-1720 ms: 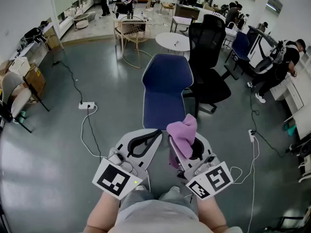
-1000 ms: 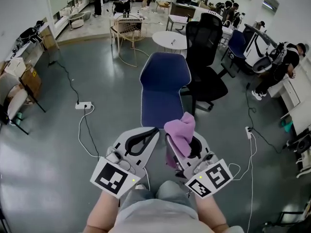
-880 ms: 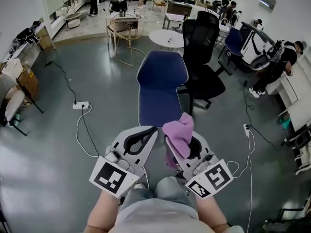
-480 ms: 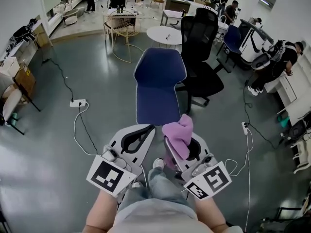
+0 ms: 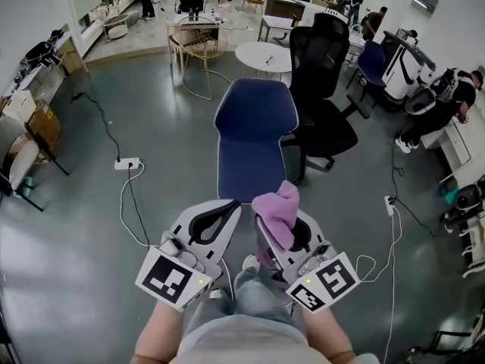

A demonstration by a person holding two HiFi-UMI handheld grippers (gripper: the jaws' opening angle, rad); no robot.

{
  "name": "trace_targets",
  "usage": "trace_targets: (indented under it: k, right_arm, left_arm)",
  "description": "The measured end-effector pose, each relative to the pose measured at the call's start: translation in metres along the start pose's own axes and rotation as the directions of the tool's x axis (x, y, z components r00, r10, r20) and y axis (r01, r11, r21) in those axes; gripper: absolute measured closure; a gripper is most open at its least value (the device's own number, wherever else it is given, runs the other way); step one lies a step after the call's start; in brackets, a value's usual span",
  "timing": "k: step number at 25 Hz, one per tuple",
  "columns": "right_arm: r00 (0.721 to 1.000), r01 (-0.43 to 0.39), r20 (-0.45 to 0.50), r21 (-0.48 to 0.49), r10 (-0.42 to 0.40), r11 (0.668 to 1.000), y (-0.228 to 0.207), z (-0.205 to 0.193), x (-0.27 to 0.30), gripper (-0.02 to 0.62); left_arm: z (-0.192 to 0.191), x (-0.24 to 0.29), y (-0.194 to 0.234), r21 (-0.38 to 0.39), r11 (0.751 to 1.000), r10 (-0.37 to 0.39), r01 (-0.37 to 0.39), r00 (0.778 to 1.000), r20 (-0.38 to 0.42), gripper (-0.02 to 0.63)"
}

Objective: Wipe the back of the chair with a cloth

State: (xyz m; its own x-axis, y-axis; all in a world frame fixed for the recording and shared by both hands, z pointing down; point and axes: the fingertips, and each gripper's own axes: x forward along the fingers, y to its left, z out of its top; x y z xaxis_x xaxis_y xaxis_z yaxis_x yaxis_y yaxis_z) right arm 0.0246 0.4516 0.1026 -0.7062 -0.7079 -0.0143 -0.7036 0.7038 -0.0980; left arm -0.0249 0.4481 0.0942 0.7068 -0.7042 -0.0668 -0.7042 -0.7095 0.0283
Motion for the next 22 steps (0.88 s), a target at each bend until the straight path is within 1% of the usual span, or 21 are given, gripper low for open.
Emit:
trace_targets:
  k: [3, 8, 11, 22]
  right_arm:
    - [1.0, -0.006, 0.002, 0.013, 0.006, 1.0, -0.013, 0.001, 0.008, 0.453]
    - [1.0, -0.026, 0.008, 0.022, 0.025, 0.999, -0.044, 0.004, 0.028, 0.454]
    - [0.999, -0.043, 0.008, 0.029, 0.042, 0.999, -0.065, 0.007, 0.04, 0.454]
    - [0.99, -0.138, 0.006, 0.047, 0.138, 0.989, -0.134, 0.017, 0.086, 0.454]
  left_arm:
    - [-0.001, 0.013, 0.005, 0.016, 1.0, 0.0, 0.0, 1.0, -0.015, 0.591]
    - [0.0, 0.042, 0.025, -0.003, 1.0, 0.022, -0.022, 1.0, -0.007, 0.591]
    - [0.0, 0.062, 0.036, 0.007, 0.999, 0.04, -0.04, 0.999, -0.012, 0.591]
    - [0.002, 0.128, 0.077, 0.015, 0.99, 0.138, -0.138, 0.99, -0.008, 0.591]
